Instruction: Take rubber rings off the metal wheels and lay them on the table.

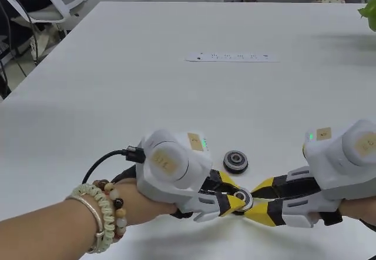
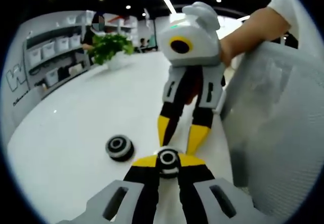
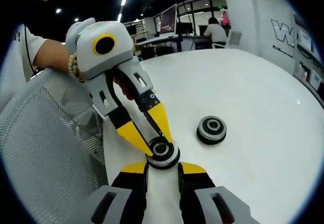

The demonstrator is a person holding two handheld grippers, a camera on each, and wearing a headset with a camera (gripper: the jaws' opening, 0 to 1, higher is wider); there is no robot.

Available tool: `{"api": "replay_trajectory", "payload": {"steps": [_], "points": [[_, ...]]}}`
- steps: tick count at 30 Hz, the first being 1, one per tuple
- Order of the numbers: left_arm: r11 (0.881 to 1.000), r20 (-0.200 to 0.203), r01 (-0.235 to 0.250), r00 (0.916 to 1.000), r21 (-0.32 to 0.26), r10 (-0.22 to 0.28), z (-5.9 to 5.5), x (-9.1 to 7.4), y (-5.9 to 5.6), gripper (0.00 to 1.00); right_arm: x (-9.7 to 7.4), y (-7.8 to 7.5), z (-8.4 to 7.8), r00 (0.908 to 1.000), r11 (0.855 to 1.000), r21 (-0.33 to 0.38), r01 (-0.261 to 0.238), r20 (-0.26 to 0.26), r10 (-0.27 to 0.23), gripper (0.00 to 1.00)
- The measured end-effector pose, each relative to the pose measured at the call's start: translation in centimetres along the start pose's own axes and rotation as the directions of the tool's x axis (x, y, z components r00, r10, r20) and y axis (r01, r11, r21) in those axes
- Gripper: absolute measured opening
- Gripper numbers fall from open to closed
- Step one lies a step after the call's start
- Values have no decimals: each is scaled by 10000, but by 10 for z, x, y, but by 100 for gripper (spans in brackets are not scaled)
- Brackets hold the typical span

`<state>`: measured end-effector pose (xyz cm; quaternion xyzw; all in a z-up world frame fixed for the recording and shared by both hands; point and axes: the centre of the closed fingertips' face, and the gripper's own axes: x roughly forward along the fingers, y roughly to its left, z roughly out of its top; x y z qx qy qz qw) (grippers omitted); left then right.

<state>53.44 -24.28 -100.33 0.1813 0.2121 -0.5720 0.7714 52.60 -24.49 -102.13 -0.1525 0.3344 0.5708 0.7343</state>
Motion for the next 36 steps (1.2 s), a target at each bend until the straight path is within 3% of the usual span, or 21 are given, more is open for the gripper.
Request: {"api": "replay_trajectory", "payload": {"steps": [22,23,24,36], "points": [[10000,248,-41,9997,-51,42,0,-1,0,14,-3,2,-1,9999,9998,-188,-90,-138,87,11],[10000,244,-47,9997,-50,48,0,-1,0,14,-3,-3,-5,9992,9991,-401,168,-351,-182,5],[10000,250,-64,9997,-40,65,0,0,0,14,-3,2,-3,9997,9997,-243,-57,-219,52,4],[9998,204,-180,9996,-22,181,0,0,2,14,-5,-7,-2,9985,9989,-162,446,-323,-451,0]]}}
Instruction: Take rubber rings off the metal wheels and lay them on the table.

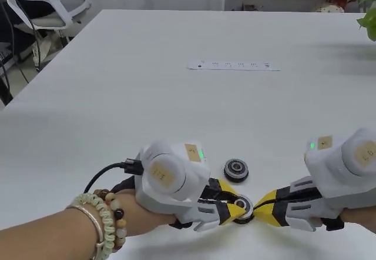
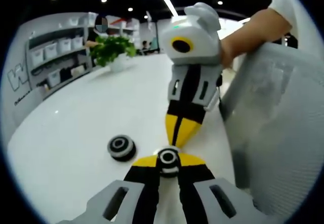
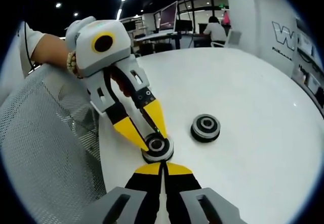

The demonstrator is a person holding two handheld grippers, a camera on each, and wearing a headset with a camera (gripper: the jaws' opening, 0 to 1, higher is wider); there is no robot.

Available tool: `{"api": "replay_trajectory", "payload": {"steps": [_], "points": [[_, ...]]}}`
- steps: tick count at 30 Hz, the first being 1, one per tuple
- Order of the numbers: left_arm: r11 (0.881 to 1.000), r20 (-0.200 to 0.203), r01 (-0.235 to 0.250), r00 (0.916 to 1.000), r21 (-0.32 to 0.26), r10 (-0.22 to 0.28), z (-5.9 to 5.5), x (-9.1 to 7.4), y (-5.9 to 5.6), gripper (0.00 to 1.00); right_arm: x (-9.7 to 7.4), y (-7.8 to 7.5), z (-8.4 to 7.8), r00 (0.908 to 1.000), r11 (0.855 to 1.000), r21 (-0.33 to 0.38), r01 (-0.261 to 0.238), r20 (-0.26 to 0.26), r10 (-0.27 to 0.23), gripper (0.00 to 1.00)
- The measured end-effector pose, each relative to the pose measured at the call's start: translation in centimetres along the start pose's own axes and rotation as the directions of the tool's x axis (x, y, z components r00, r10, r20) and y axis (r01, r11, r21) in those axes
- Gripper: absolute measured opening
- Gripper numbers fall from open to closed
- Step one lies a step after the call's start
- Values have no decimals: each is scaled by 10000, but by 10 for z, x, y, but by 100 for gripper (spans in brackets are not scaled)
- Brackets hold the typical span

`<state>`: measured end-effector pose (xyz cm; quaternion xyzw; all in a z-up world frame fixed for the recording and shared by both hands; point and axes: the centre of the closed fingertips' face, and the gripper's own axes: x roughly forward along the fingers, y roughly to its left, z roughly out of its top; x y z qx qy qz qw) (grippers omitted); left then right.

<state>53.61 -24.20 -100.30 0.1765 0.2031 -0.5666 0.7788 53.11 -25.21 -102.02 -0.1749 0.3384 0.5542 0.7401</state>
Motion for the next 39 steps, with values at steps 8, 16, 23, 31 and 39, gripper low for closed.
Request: {"api": "replay_trajectory", "payload": {"steps": [8,16,23,31,39], "points": [[10000,23,7,10000,30,-8,0,0,0,14,-2,-4,0,9998,9743,2248,-106,179,67,0],[10000,107,24,9999,53,-25,-1,-1,0,14,-4,-6,1,9975,9272,3710,-514,639,298,0],[10000,170,28,9999,63,-29,0,-1,0,14,-8,-2,8,9873,8160,5622,-1343,1467,614,0],[10000,145,47,9999,47,-48,0,0,0,14,-8,5,12,9812,7591,6273,-1742,1760,797,0],[9999,161,43,9999,104,-45,-1,0,0,14,-8,7,17,9780,7425,6423,-1900,1906,853,0]]}}
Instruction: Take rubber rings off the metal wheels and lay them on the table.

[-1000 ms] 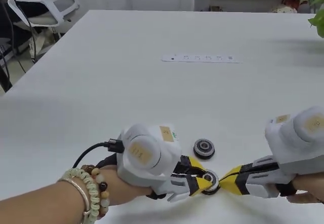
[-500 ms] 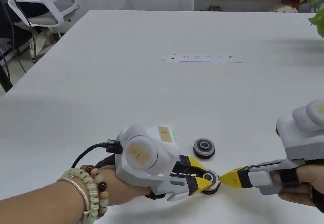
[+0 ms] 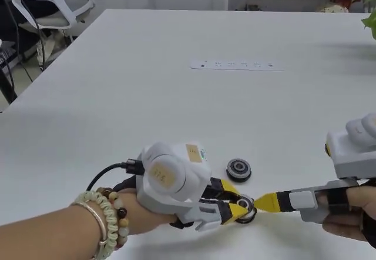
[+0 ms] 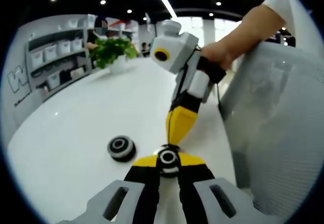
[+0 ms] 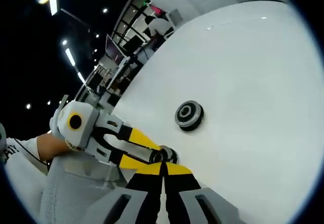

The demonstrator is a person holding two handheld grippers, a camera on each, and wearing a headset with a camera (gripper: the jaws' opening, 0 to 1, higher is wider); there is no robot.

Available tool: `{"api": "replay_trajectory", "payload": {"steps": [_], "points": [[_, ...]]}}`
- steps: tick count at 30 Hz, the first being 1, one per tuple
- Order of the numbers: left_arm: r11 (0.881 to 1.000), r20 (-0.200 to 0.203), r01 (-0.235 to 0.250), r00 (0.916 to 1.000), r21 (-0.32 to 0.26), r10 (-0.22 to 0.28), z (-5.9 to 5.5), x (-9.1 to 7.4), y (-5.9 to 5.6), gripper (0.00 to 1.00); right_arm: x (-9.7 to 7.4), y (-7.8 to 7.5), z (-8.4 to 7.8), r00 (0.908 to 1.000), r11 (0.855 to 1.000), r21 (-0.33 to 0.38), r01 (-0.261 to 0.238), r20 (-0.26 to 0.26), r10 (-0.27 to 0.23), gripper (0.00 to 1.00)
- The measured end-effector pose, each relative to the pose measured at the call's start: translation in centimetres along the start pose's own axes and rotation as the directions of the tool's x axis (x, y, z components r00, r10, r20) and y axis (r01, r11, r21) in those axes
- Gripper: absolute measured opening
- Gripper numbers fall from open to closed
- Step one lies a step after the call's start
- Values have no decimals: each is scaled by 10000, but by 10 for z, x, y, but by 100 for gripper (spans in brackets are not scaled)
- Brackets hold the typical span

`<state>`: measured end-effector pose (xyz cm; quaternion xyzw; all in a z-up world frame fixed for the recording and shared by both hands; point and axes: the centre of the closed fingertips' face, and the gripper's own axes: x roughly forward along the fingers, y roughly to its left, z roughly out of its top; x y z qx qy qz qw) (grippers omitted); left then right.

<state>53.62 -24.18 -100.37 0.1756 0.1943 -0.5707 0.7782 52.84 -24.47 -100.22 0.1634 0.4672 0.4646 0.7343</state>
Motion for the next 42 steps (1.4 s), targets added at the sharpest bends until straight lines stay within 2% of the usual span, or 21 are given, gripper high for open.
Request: {"api": "replay_trajectory", "payload": {"steps": [42], "points": [[9999,21,20,10000,113,-21,1,0,-1,14,-1,9,7,9985,9985,-182,-521,170,524,0]]}}
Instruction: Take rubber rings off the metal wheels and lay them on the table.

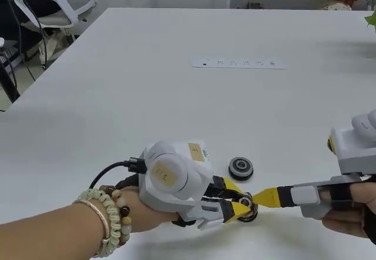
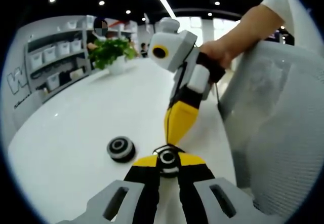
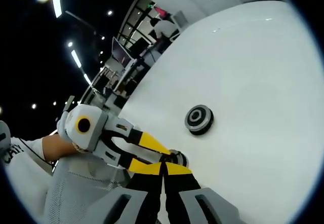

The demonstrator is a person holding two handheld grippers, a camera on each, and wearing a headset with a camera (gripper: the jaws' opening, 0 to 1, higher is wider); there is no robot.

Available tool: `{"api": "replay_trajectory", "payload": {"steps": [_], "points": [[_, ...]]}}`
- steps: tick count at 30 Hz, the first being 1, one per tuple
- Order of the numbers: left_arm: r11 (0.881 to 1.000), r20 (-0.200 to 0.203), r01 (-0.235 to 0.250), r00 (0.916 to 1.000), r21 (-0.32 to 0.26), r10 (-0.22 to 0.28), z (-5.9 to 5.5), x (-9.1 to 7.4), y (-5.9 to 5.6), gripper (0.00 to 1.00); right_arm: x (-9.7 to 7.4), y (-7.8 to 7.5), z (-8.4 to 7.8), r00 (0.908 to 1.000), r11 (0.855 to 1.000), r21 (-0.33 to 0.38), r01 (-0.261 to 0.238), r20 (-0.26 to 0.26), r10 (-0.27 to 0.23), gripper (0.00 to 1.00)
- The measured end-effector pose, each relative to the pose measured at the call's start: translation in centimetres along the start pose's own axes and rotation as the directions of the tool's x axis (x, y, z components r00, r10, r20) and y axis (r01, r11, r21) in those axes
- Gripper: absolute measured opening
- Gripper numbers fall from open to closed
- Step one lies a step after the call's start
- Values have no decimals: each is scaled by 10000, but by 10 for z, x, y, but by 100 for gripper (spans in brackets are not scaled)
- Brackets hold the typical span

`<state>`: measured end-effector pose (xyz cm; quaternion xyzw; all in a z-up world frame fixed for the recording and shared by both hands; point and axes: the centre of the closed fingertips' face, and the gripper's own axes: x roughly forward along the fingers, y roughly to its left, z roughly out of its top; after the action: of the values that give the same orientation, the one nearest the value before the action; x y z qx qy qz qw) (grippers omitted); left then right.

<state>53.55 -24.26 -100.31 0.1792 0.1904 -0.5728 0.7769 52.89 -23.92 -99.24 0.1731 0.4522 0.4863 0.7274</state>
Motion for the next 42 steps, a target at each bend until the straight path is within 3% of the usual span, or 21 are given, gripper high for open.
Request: {"api": "replay_trajectory", "payload": {"steps": [25,26,28,30,36,42], "points": [[10000,-6,16,10000,32,-16,0,0,-1,14,-1,6,-1,9995,9995,-13,-329,39,329,0],[10000,-4,15,10000,37,-15,0,0,-1,14,-1,7,0,9993,9993,-28,-380,58,380,0],[10000,-19,0,10000,41,0,0,1,-1,14,0,18,7,9939,9946,190,-1016,460,1006,0],[10000,-24,-9,10000,45,10,0,1,-1,14,1,12,4,9976,9979,5,-652,226,652,0],[10000,-9,-54,10000,31,54,0,1,0,14,0,6,3,9991,9993,185,-337,255,332,0],[9999,-22,-104,9999,-54,104,1,1,0,14,2,0,-3,10000,10000,60,15,-84,-15,0]]}}
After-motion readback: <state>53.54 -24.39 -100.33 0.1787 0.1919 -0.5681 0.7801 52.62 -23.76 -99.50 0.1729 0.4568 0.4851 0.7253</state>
